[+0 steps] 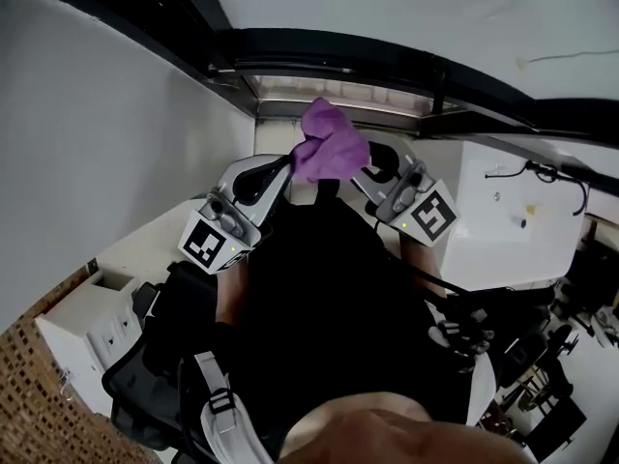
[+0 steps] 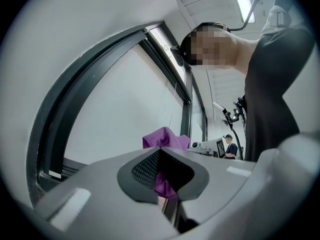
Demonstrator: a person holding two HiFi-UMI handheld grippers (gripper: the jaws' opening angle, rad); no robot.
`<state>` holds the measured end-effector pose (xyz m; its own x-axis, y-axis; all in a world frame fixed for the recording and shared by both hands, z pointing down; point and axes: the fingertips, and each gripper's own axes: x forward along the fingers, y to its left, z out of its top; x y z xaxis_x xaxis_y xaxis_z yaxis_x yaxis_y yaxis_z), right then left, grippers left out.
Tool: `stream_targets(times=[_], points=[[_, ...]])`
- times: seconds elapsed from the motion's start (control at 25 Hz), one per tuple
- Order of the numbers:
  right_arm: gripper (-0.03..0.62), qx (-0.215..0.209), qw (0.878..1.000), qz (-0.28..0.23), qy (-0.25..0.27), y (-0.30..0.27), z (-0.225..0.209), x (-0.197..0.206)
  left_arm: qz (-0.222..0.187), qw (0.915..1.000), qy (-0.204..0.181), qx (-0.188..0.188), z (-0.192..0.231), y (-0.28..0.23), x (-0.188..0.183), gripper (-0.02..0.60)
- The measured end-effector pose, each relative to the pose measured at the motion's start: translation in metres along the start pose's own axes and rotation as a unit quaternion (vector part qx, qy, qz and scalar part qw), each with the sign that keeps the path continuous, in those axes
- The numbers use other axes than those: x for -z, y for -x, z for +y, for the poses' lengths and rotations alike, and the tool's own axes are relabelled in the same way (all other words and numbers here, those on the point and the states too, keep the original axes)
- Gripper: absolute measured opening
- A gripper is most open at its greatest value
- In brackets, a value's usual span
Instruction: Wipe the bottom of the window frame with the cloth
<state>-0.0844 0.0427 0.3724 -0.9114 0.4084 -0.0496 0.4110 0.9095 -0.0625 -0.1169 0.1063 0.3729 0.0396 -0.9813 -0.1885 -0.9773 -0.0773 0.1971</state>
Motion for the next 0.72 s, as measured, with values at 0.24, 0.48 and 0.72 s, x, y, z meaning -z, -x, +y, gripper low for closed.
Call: stream_targets(times=[0.24, 0.48, 0.72], points=[[0.058, 0.016, 1.0, -0.023, 0.004, 0.007, -0.001, -0.004, 0.01, 0.9999, -0.003, 0.008, -0.001, -0.003, 0.001, 0.0], [0.058, 0.036, 0.999, -0.031, 0.003, 0.029, -0.009, -0.003, 0.01, 0.9994, -0.01, 0.032, -0.011, -0.021, -0.002, 0.0], [0.058, 0.047, 0.998, -0.044, 0.0, 0.044, -0.009, -0.003, 0.022, 0.9981, -0.007, 0.057, -0.024, -0.036, 0.004, 0.0]])
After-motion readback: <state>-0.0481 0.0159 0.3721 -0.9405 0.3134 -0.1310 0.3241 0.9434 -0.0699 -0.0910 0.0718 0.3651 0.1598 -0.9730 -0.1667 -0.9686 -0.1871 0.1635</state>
